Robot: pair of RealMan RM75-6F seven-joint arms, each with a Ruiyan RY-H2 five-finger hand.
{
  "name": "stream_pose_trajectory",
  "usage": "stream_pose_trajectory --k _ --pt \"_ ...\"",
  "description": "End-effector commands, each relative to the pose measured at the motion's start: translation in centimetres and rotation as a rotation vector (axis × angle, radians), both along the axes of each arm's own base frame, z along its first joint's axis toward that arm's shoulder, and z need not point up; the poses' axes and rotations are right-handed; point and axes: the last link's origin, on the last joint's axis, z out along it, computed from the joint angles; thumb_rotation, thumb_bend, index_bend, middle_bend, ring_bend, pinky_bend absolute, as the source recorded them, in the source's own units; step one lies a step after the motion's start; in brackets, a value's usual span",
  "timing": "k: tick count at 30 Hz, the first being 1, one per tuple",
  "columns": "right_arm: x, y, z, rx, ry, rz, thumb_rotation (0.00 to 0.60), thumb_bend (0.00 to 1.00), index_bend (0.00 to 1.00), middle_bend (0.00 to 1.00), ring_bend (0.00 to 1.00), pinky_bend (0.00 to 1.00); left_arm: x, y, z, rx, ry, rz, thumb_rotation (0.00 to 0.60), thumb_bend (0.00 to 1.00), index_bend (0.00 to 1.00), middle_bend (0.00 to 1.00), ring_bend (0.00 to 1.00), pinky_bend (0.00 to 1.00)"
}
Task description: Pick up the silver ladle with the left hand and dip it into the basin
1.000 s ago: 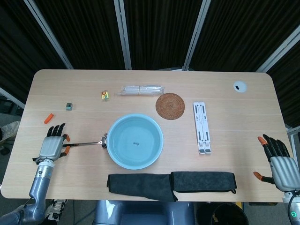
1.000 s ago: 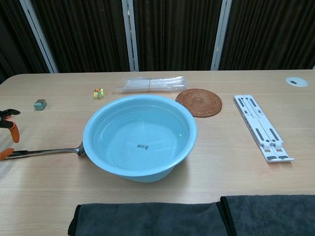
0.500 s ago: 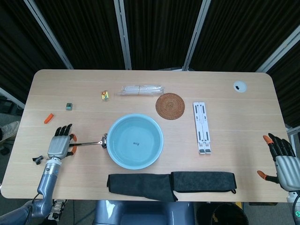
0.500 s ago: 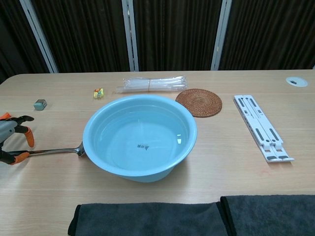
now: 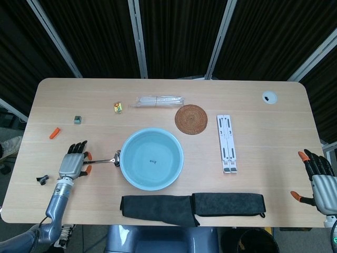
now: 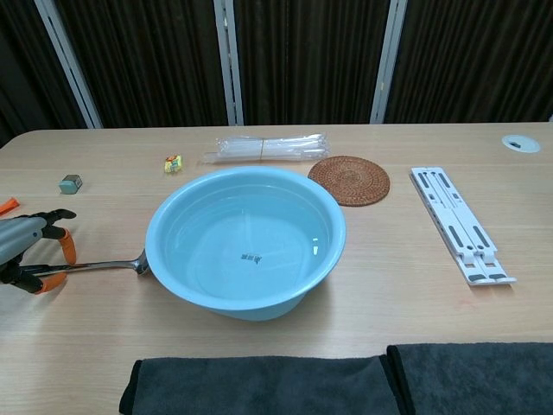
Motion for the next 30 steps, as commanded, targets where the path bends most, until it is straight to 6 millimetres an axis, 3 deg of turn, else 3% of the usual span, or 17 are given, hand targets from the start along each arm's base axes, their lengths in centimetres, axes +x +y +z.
stream_pose_trajectory --k 1,19,30 --pt "-0.01 -0.01 0.14 -0.005 0.0 0.001 0.6 0.0 0.0 0.0 0.0 0.0 0.08 0.0 -0.18 -0.004 -0.001 0.0 0.568 0.4 0.43 0.0 0.0 0.0" --pt "-0.11 0.27 0.91 -0.036 -0.011 0.0 0.6 0.0 0.0 0.0 0.0 0.0 0.02 -0.27 -0.23 -0.005 0.016 0.003 0.566 0.41 0.52 0.0 0.0 0.0" --pt "-0.15 0.25 0.96 -0.037 -0.012 -0.003 0.6 0.0 0.0 0.0 0.0 0.0 0.54 -0.75 0.49 0.02 -0.009 -0.012 0.573 0.48 0.6 0.0 0.0 0.0"
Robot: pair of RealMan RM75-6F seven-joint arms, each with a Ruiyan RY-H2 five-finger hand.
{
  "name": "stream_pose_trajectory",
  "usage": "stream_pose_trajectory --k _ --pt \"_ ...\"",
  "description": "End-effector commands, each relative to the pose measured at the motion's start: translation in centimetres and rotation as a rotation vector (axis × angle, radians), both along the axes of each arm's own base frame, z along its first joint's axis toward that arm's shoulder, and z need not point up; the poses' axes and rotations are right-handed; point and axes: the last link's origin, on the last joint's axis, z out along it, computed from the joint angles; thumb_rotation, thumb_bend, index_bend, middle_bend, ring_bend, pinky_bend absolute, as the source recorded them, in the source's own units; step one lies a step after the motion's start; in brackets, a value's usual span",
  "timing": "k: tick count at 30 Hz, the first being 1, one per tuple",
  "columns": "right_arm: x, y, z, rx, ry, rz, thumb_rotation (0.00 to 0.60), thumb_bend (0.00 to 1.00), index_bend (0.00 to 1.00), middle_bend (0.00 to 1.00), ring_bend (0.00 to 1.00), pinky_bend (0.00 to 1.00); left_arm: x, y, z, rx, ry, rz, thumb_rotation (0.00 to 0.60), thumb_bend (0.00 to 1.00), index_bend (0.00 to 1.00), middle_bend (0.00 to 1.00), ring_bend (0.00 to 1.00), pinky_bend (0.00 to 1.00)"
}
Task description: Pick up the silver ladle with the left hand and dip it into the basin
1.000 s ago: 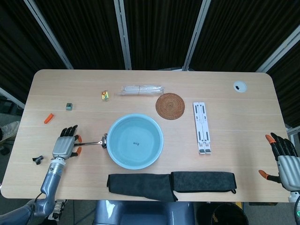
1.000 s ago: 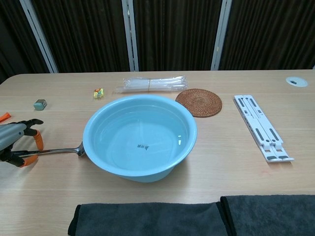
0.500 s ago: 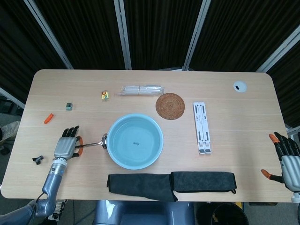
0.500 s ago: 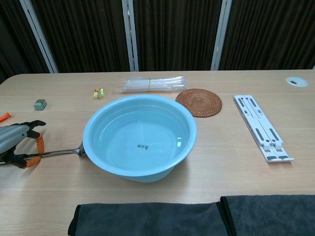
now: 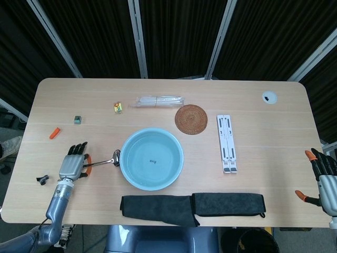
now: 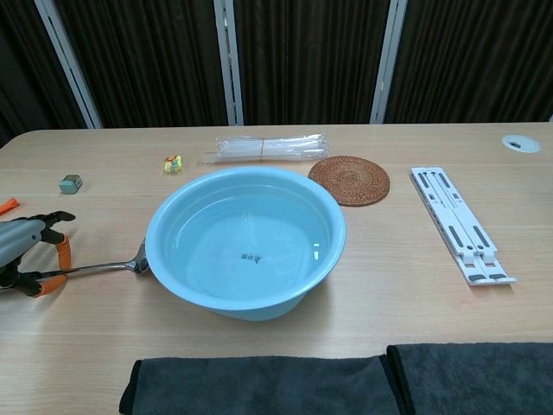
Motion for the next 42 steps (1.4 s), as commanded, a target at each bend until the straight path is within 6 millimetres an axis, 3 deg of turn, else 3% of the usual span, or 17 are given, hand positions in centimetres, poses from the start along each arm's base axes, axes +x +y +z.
stream_pose_trajectory --k 1,19,36,42 --pt "0.0 0.0 0.0 0.002 -0.001 0.0 0.6 0.0 0.0 0.0 0.0 0.0 0.3 -0.5 0.6 0.021 -0.017 -0.018 0.574 0.49 0.6 0.0 0.0 0.0" --pt "0.1 0.1 -0.2 0.011 0.004 0.002 0.6 0.0 0.0 0.0 0.0 0.0 3.0 -4.7 4.7 0.044 -0.004 -0.139 0.578 0.51 0.61 0.0 0.0 0.0" --pt "0.3 0.2 -0.3 0.011 0.001 0.011 0.6 0.0 0.0 0.0 0.0 0.0 4.9 -9.0 6.8 -0.13 -0.111 -0.145 0.579 0.51 0.6 0.0 0.0 0.0" --pt "0.4 0.2 -0.4 0.017 -0.005 0.018 0.6 0.0 0.0 0.0 0.0 0.0 6.2 -9.4 7.1 -0.187 -0.142 -0.178 0.581 0.51 0.6 0.0 0.0 0.0"
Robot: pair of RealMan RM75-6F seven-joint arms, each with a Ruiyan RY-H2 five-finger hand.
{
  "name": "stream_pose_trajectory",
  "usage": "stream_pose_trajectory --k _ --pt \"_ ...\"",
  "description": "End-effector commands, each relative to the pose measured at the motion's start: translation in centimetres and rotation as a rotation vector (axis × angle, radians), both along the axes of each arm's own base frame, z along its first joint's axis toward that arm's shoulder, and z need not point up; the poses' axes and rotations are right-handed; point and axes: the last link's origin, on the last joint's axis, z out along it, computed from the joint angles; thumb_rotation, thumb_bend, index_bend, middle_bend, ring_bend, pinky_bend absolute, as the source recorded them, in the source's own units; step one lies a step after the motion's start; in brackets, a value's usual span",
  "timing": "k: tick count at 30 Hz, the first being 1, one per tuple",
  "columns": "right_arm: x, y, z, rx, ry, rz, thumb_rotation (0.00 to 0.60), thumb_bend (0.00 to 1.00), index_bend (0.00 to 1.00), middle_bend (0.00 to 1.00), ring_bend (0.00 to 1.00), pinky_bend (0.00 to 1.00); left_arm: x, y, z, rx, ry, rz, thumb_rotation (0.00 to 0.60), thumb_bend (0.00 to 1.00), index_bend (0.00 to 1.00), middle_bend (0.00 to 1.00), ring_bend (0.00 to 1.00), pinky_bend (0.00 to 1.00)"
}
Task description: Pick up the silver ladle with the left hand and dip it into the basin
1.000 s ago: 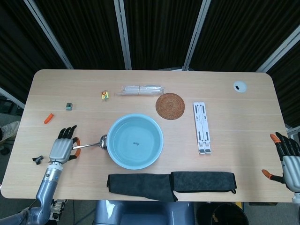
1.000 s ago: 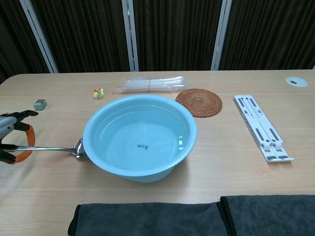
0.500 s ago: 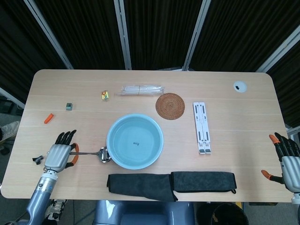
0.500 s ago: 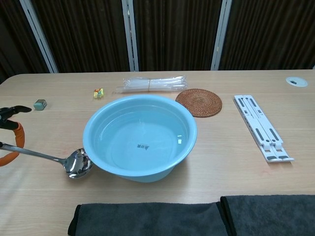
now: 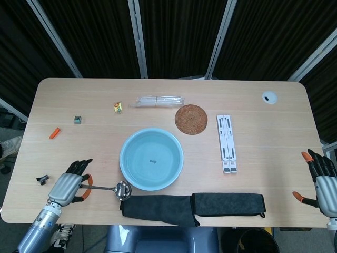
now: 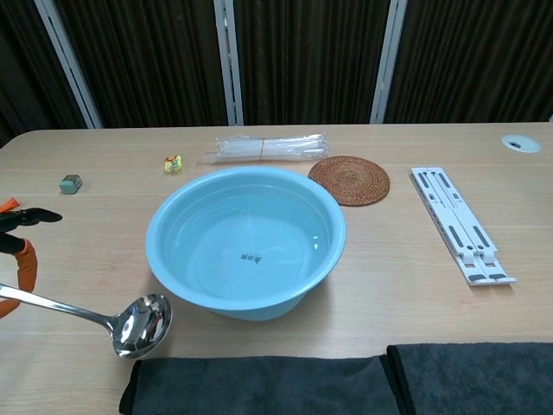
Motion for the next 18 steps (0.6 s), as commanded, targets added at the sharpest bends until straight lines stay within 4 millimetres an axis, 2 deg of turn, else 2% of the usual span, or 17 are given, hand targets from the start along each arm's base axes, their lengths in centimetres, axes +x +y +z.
stream_pose_trajectory --k 1,10,13,18 --pt "0.0 0.0 0.0 0.001 -0.002 0.001 0.6 0.0 0.0 0.0 0.0 0.0 0.7 -0.3 0.1 -0.034 -0.009 -0.021 0.58 0.51 0.6 0.0 0.0 0.0" --pt "0.0 0.1 0.7 -0.021 -0.021 0.005 0.6 0.0 0.0 0.0 0.0 0.0 3.3 -0.4 1.0 -0.05 -0.05 -0.102 0.582 0.51 0.6 0.0 0.0 0.0" --pt "0.0 0.3 0.8 -0.022 -0.027 0.01 0.6 0.0 0.0 0.0 0.0 0.0 5.1 -0.5 1.1 -0.066 -0.09 -0.153 0.581 0.51 0.6 0.0 0.0 0.0" --pt "0.1 0.3 1.1 -0.028 -0.033 0.014 0.6 0.0 0.0 0.0 0.0 0.0 6.7 -0.2 1.3 -0.069 -0.125 -0.194 0.581 0.5 0.6 0.0 0.0 0.0"
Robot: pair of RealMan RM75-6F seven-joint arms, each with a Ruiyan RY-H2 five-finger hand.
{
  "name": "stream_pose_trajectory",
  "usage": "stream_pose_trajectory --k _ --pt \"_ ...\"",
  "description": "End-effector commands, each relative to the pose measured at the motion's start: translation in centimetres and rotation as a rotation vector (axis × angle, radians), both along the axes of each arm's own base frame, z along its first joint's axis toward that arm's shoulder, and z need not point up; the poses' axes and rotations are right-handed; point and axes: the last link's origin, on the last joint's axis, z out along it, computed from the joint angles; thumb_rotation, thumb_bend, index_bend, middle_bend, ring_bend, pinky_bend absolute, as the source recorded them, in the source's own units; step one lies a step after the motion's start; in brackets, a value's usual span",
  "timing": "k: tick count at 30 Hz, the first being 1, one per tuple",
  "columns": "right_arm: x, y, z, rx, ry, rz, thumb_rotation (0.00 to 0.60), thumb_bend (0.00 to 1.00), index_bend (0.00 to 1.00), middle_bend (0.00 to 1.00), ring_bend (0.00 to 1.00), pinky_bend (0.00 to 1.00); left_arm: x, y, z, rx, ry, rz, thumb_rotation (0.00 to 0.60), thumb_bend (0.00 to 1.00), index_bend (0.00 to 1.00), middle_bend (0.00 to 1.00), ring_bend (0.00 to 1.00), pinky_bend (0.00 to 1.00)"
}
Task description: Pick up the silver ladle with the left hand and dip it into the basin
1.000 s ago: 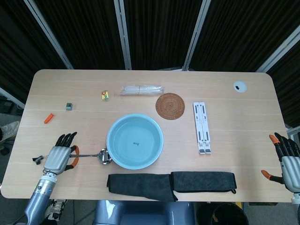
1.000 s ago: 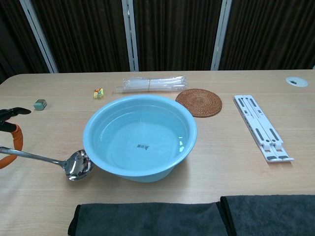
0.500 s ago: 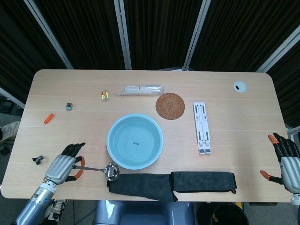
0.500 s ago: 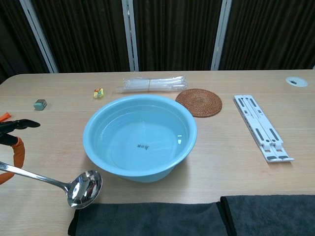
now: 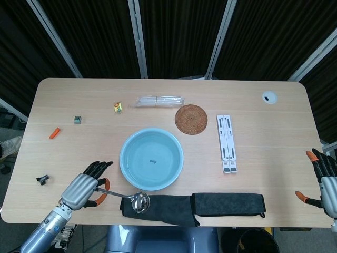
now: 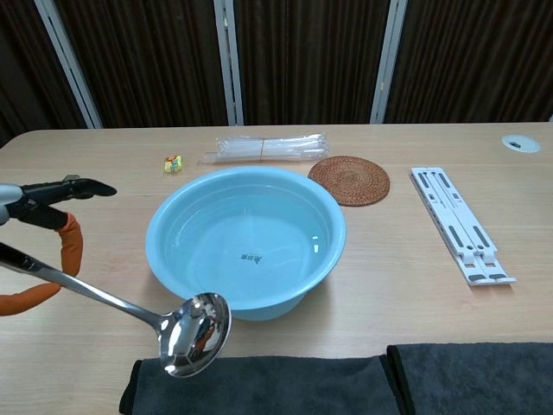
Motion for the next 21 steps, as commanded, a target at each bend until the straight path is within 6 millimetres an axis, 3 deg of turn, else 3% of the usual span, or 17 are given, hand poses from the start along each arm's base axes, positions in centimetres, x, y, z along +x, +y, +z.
stream_pose_trajectory --k 1,7,21 --pt "0.0 0.0 0.1 -0.001 -0.001 0.001 0.6 0.0 0.0 0.0 0.0 0.0 0.7 0.3 0.2 0.001 -0.012 -0.02 0.579 0.5 0.6 0.0 0.0 0.0" --pt "-0.1 0.2 0.3 -0.006 -0.005 0.002 0.6 0.0 0.0 0.0 0.0 0.0 0.8 1.6 0.9 0.039 0.01 -0.009 0.58 0.51 0.6 0.0 0.0 0.0" --pt "-0.1 0.2 -0.2 0.009 0.013 -0.004 0.6 0.0 0.0 0.0 0.0 0.0 -2.8 6.0 2.2 0.173 0.081 0.118 0.582 0.51 0.61 0.0 0.0 0.0"
